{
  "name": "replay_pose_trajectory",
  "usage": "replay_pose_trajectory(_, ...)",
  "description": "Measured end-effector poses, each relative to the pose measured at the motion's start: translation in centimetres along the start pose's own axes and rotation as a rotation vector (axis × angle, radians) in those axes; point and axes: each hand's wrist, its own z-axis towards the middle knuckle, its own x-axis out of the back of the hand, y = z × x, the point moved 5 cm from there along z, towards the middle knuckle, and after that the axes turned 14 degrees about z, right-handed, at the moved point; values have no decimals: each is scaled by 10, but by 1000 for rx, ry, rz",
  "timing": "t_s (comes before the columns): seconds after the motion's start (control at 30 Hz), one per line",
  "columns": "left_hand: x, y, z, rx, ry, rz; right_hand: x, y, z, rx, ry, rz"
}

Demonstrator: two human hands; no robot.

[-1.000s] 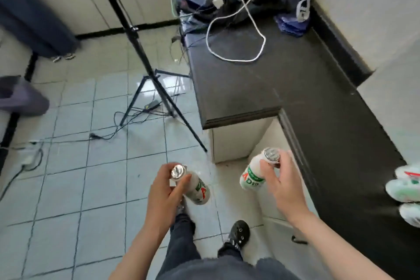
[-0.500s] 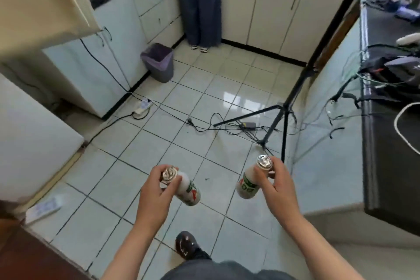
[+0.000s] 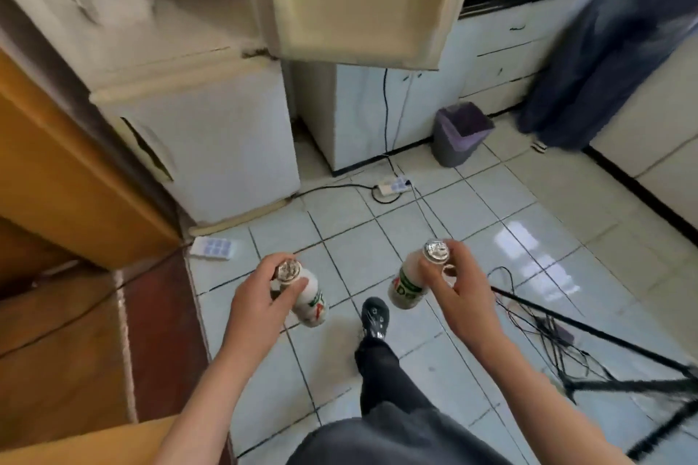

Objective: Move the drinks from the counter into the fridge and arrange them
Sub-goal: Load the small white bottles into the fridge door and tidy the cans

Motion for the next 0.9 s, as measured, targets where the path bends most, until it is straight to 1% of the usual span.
replay_pose_trajectory(0.1,24,-35,28,130,85,-8,-45,1,58,-13,-116,38)
replay_pose_trajectory(0.2,41,-56,76,194,147,3,-83,2,125,-1,-224,73)
replay_pose_trajectory(0.3,51,-56,135,231,164,-1,-106,-5,197,18,-251,107)
replay_pose_trajectory(0.43,65,-37,227,201,140,45,-123,-26,288,77,-232,148)
replay_pose_trajectory(0.57,74,-1,319,116,190,26,-132,-49,370,143,-211,166)
replay_pose_trajectory(0.7,77,35,390,25,220,-1,-129,-68,427,173,-121,146)
replay_pose_trajectory(0.8,82,61,439,-74,257,-75,-124,-78,461,188,5,160)
replay_pose_trajectory(0.9,89,86,489,-183,262,-116,-119,-84,495,156,157,227)
